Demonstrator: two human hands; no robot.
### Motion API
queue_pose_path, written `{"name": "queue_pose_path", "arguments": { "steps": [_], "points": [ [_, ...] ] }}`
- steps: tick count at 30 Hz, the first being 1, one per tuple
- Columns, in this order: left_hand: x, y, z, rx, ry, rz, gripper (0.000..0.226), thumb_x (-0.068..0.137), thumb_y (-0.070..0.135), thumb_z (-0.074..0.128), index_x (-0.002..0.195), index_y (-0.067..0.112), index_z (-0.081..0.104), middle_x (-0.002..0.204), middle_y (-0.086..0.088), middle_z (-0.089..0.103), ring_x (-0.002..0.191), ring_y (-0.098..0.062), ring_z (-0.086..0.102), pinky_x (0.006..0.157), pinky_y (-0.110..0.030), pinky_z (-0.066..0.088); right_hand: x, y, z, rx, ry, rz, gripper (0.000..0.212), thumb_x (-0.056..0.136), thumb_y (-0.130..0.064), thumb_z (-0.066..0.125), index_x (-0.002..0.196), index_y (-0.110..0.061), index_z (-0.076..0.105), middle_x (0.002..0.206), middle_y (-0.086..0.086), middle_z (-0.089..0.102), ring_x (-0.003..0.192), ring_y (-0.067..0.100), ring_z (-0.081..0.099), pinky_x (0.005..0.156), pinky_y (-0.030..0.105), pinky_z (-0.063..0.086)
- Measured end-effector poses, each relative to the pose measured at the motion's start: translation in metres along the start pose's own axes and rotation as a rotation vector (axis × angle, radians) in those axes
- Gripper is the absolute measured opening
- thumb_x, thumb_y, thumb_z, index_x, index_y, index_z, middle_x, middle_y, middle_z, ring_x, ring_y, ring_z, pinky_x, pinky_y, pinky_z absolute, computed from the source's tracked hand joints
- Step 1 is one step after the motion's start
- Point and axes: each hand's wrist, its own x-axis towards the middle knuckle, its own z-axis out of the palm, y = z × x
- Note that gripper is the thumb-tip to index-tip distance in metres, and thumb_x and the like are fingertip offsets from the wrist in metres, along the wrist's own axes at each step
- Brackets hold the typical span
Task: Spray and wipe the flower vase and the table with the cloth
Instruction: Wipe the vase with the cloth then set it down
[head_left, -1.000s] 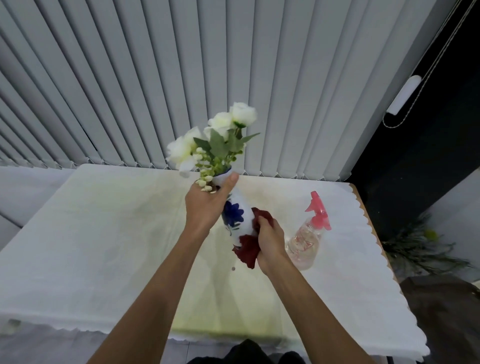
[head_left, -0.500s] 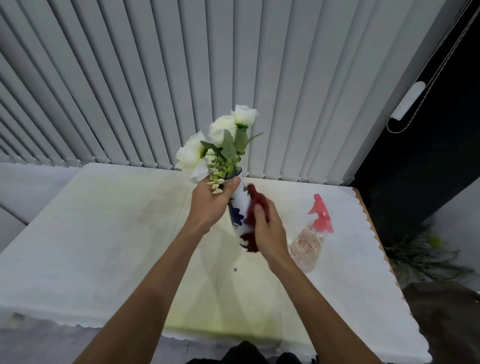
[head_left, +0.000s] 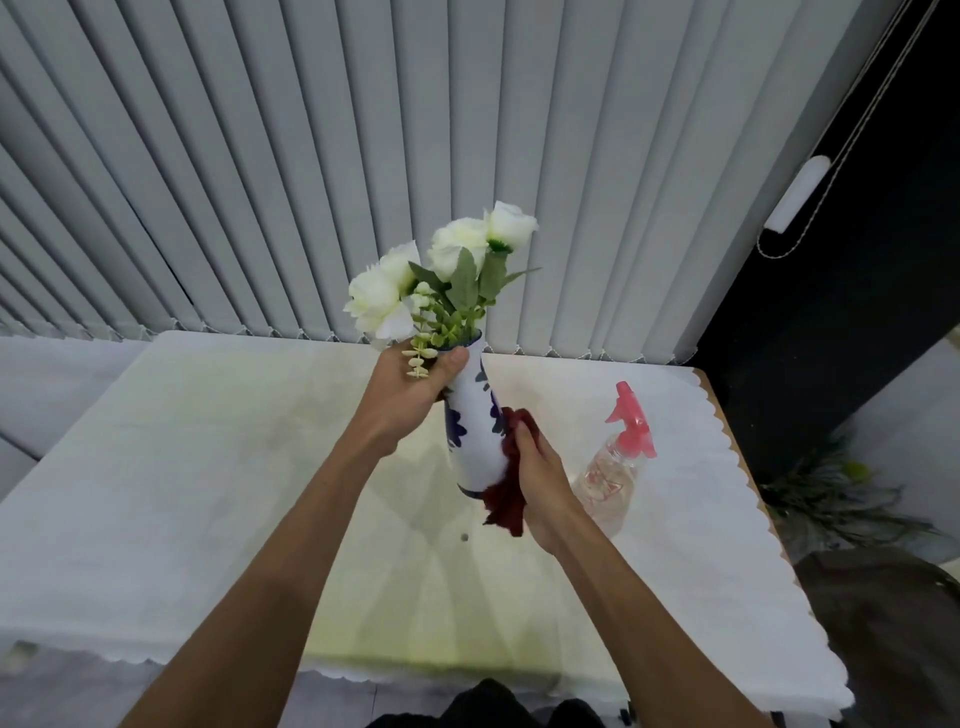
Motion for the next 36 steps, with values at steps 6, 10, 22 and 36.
{"name": "queue_pose_path", "arguments": {
  "steps": [6, 10, 22, 36],
  "points": [
    [-0.003, -0.007, 0.007, -0.016, 0.052, -0.078, 0.023, 0.090, 0.048, 0.066, 0.104, 0.030, 0.073, 0.099, 0.012, 0.079, 0.097, -0.006, 0.073, 0.080, -0.025, 0.058, 0.004, 0.001, 0.004, 0.189, 0.063, 0.014, 0.022, 0.109, -0.011, 0.050, 0.111, -0.009, 0.072, 0.119, 0.027, 0.072, 0.102, 0.041, 0.070, 0.096, 0.070, 0.054],
    [0.000, -0.012, 0.004, 0.021, 0.225, -0.188, 0.041, 0.080, 0.049, 0.074, 0.113, 0.024, 0.069, 0.108, 0.000, 0.076, 0.100, -0.021, 0.072, 0.085, -0.047, 0.062, 0.004, -0.003, 0.006, -0.102, 0.148, -0.066, 0.022, 0.109, -0.018, 0.047, 0.105, -0.024, 0.067, 0.100, 0.012, 0.074, 0.068, 0.032, 0.074, 0.065, 0.060, 0.061],
    [-0.004, 0.002, -0.002, 0.176, 0.036, -0.038, 0.052, 0.074, 0.055, 0.071, 0.120, 0.031, 0.068, 0.116, 0.002, 0.074, 0.110, -0.022, 0.068, 0.095, -0.050, 0.057, -0.001, -0.010, 0.030, -0.243, 0.005, -0.367, 0.030, 0.109, -0.028, 0.041, 0.132, -0.037, 0.059, 0.105, -0.017, 0.073, 0.081, -0.003, 0.072, 0.058, 0.016, 0.056],
    [-0.005, -0.001, -0.001, 0.222, -0.020, 0.026, 0.039, 0.082, 0.040, 0.075, 0.118, 0.028, 0.066, 0.110, 0.007, 0.076, 0.105, -0.014, 0.071, 0.094, -0.049, 0.058, 0.011, -0.002, 0.006, -0.079, -0.106, 0.086, 0.041, 0.105, -0.056, 0.048, 0.132, -0.031, 0.066, 0.123, 0.004, 0.077, 0.113, 0.025, 0.073, 0.088, 0.041, 0.061]
  ]
}}
